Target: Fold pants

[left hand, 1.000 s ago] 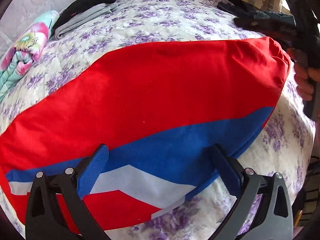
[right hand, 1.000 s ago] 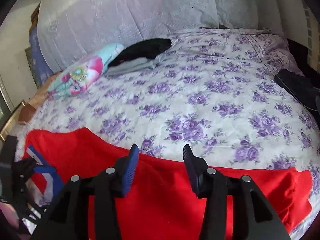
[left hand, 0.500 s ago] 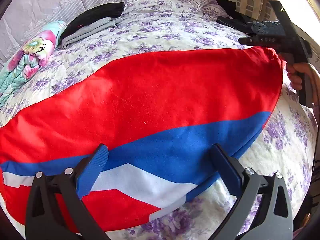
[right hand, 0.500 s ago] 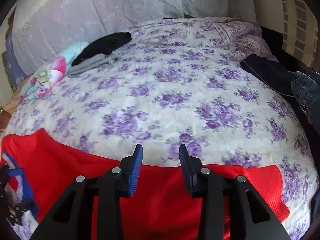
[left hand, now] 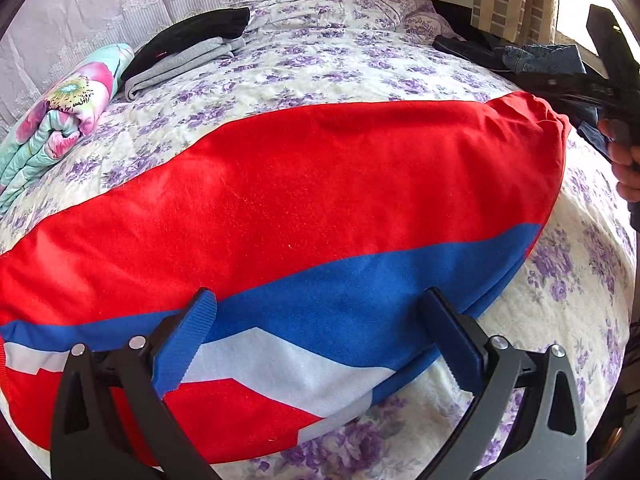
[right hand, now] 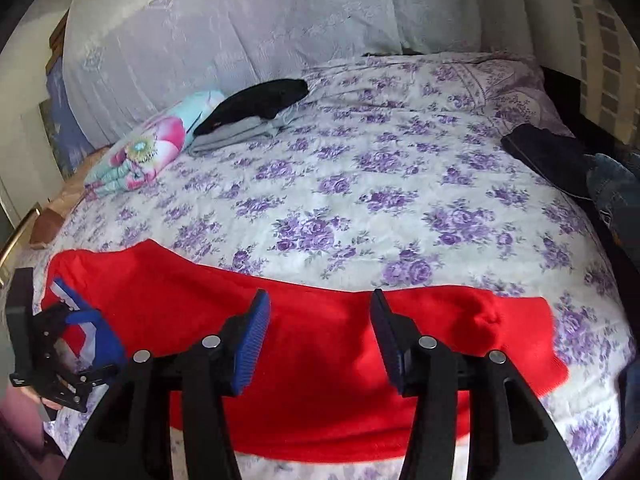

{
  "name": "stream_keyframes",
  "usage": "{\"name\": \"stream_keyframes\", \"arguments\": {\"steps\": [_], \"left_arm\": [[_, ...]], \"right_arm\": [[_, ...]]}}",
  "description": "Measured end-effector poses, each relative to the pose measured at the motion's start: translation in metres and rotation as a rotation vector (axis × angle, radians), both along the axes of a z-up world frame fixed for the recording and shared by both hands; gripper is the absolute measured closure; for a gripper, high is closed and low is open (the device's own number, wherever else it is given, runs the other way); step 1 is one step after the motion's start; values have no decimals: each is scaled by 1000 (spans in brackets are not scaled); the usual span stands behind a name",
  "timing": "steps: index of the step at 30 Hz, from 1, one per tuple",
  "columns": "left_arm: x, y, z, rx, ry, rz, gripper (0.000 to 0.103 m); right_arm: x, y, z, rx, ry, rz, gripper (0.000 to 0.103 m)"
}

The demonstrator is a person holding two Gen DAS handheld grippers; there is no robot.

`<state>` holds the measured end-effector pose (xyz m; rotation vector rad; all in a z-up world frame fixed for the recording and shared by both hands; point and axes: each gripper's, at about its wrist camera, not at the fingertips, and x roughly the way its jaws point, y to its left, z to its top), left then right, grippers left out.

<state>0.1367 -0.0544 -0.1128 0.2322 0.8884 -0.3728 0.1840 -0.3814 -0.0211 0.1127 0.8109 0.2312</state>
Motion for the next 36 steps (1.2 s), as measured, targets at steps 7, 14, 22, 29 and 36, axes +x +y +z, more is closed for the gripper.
{"name": "stream_keyframes", "arguments": {"steps": [7,14,22,29,36], "left_arm": [[-1,-1,0,0,-1,-2,4],[-1,-1,0,0,-1,2,4],[-17,51,43,30,-110,96,4],[-2,147,27,61,-51,244,6],[24,137,42,148,-24,202,6]], "right_arm": [[-4,-74,-41,-71,105,-134,95],[-28,-46,-13,43,-7,-96,62],[-23,-10,-56,-241,86,-109,53],[-22,-8,-57,-240,84,-96,48],[-24,-8,-56,-238,84,-96,46]]}}
